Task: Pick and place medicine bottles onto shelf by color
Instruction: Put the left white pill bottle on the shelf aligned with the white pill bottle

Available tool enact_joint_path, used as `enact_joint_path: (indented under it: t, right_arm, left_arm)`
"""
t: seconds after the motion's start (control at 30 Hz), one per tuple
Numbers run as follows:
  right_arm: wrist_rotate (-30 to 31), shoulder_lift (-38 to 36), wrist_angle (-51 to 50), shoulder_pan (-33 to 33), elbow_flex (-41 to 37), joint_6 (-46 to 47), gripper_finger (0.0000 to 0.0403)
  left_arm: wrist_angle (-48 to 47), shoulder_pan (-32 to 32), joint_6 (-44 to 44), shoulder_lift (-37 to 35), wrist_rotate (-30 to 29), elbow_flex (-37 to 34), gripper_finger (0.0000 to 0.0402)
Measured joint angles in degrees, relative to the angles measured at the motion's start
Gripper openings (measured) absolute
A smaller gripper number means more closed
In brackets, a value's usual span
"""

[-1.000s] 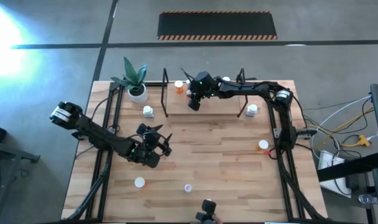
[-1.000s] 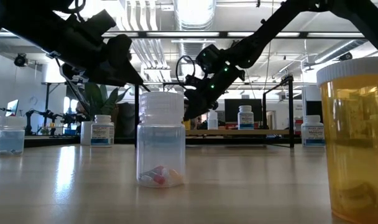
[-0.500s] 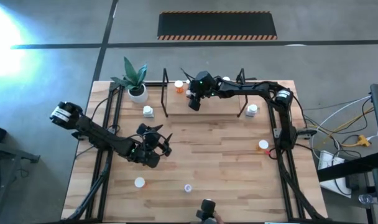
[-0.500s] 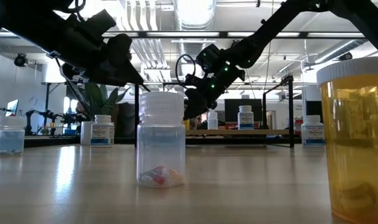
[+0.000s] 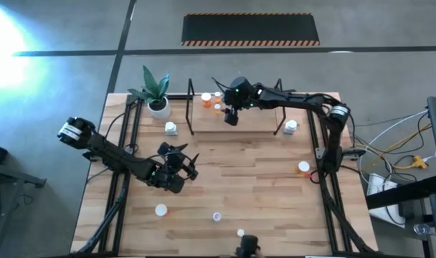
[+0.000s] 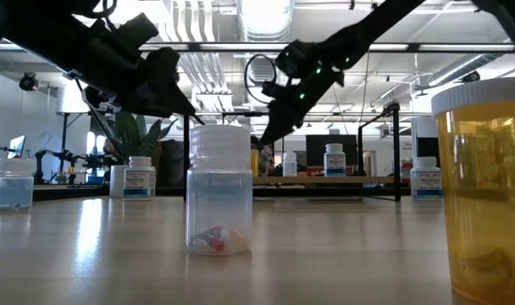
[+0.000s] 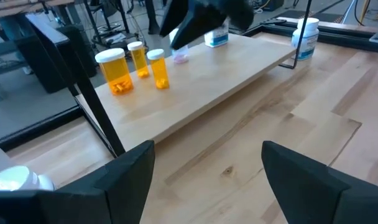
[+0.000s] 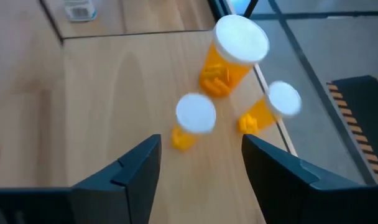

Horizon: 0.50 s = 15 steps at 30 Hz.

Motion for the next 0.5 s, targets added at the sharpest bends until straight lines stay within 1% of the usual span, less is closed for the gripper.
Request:
enact_joint_path:
  t: [0.13, 0.2, 0.3, 0.37, 0.5]
  right_arm:
    - [-0.31, -5.76, -6.87, 0.06, -1.39, 0.65, 0.0206]
    - [-1.61, -8.89, -8.52, 0.45, -4.01, 1.98, 0.0201]
    - [-4.82, -13.92, -7.89, 1.86, -10.02, 4.44, 0.0193]
    - [-5.85, -17.43, -5.85, 3.4, -14.63, 6.52, 0.0188]
    - [-5.83, -23.21, 0.47, 7.85, -24.31, 8.78, 0.0182]
  left_arm:
    - [0.04, 0.12, 0.44, 0.0, -0.15, 0.0, 0.0278]
    - [0.01, 0.53, 0.15, 0.1, -0.38, -0.15, 0.0278]
    - [-0.05, 1.82, 0.29, 0.39, -1.59, -0.17, 0.0278]
    - [-0.03, 2.53, 3.29, 0.11, -1.81, 0.28, 0.0278]
    - [0.13, 2.48, 14.39, -3.67, -1.67, 2.63, 0.0278]
